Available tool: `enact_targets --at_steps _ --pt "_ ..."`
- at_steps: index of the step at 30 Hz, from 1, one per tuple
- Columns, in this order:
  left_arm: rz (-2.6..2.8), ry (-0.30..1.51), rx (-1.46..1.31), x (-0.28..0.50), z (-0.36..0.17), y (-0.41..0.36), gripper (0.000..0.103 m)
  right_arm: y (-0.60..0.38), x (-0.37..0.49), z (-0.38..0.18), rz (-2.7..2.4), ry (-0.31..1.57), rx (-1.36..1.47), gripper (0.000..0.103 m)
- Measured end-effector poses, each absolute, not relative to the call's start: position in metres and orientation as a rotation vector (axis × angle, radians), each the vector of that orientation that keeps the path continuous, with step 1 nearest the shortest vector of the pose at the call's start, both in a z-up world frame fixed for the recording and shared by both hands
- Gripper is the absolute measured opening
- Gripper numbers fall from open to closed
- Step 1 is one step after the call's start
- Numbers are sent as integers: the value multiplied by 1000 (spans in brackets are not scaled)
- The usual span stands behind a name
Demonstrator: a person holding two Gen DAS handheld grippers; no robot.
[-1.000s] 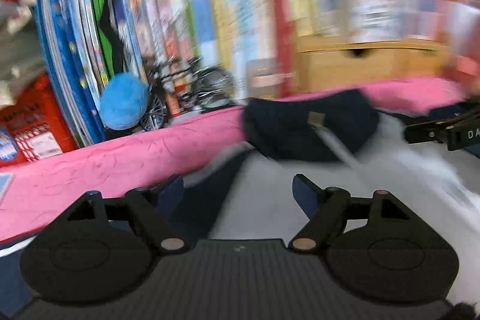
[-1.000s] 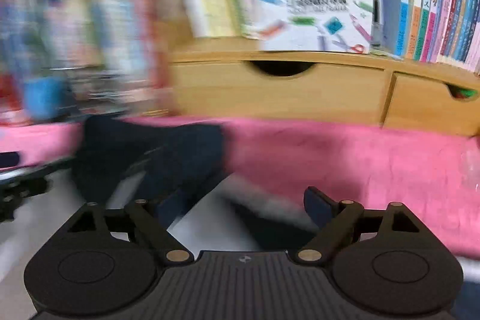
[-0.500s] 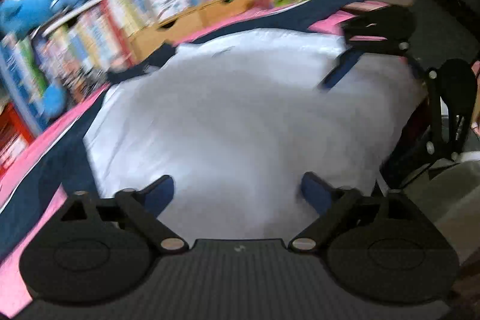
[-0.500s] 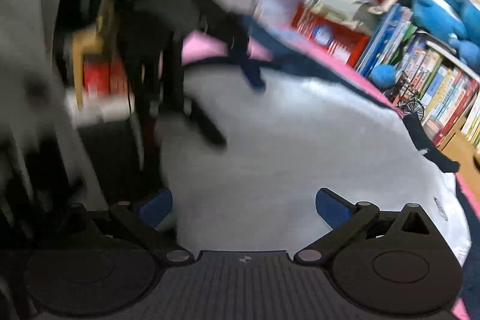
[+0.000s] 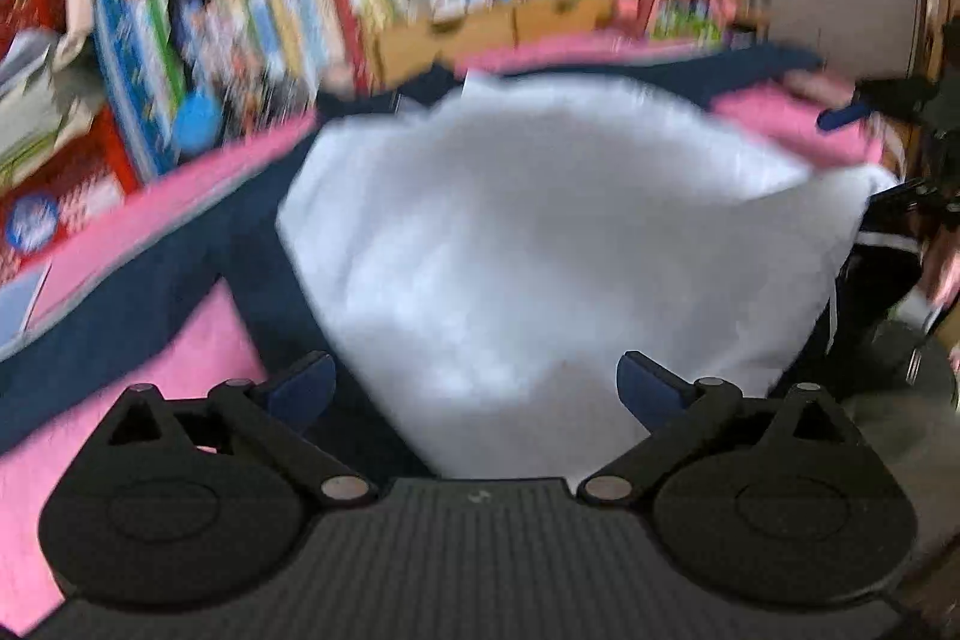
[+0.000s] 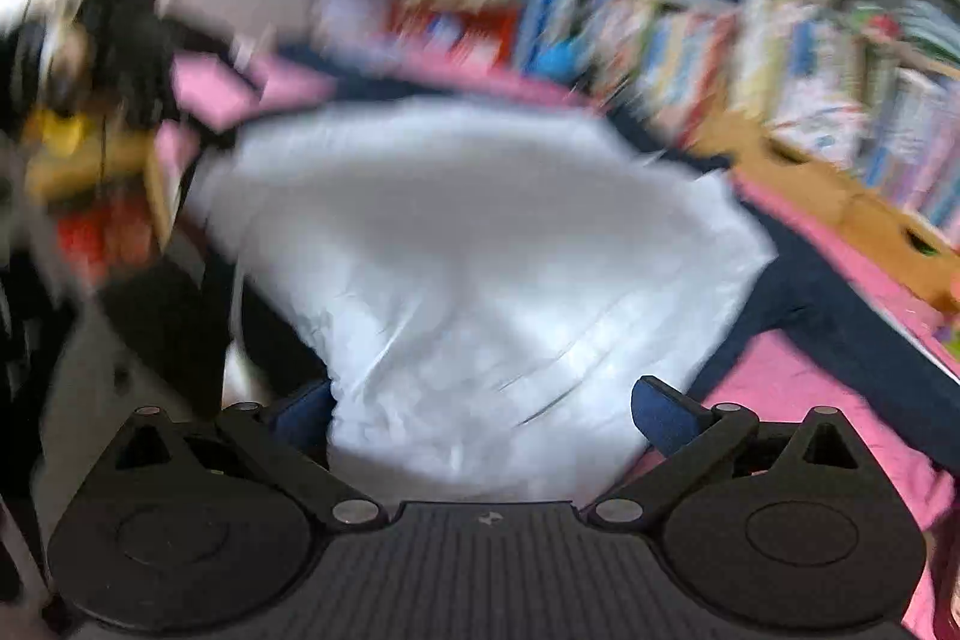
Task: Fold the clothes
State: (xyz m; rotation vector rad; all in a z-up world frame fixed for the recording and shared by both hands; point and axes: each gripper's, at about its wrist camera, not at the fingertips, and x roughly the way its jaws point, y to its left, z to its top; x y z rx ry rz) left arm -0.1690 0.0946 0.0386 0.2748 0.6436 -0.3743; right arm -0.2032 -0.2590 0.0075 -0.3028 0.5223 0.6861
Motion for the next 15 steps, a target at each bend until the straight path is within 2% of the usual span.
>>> enact_targets --at_steps 5,9,15 --pt "-399 603 236 -118 54 69 101 -324 -160 31 512 527 -47 103" --pt "-391 714 216 -102 31 63 101 -354 -150 40 581 614 86 103" --pt "-300 806 271 -128 -5 84 103 -331 -192 13 580 615 -57 103"
